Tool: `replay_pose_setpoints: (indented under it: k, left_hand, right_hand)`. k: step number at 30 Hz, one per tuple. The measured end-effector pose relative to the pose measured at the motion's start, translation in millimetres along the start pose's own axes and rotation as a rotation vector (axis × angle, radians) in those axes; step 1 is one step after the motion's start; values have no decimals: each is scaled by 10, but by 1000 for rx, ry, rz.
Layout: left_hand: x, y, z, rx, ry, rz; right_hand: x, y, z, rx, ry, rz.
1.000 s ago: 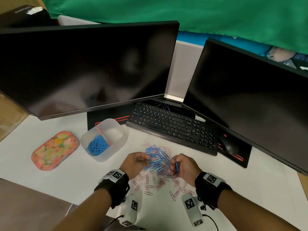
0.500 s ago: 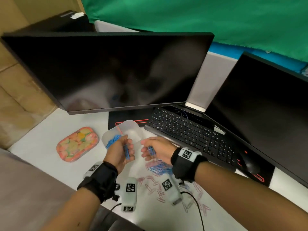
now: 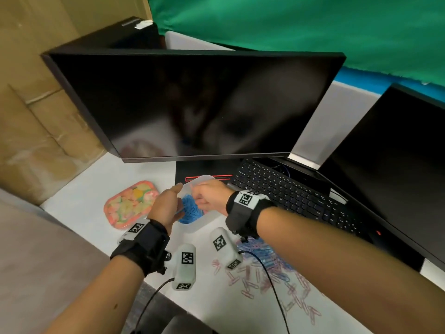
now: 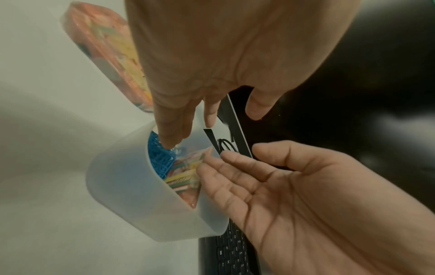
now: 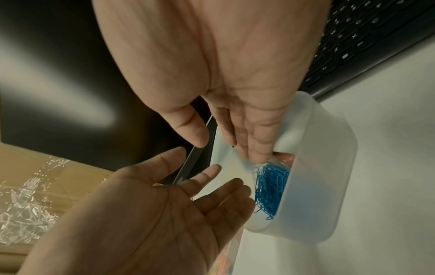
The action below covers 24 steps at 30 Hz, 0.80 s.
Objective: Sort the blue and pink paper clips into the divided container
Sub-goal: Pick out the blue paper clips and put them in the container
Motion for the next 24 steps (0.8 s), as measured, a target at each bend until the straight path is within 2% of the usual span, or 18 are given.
replay_pose_setpoints:
  k: [4,6,11,14,17,21,24]
  left_hand:
    - [28,155,-93,-13,180,174]
    - [-15,306,-166,-86,310,281]
    - [-262,743,-310,-267,556,800]
    - [-519,949,-370,-390,629,1041]
    - [-803,1100,-424,-500,660,1191]
    - [-1024,1296,-480,-493,677,1235]
    - [-1088,1478,-536,-479,748,1333]
  right_hand:
    - [137,-339,-104,105,-147,-45]
    - [316,-595,-209,136,-173,-84]
    - [951,-1249,-579,258,-222,-380]
    - [1333,-1522,-795,319,-209,-498]
    - [1679,-1695,-962,367,-195,-551]
    - [1963,-1681,-1089,394,-261,-625]
    - [2038,-1565,-1101,380,-341,-736]
Point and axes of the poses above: each hand's wrist, its own z-axis towards the middle knuckle, its own y-axis out of the palm, x = y × z, the point moved 4 cm from there along z, towards the middle knuckle, and after that the axes turned 6 degrees about z, right-handed, at the moved point
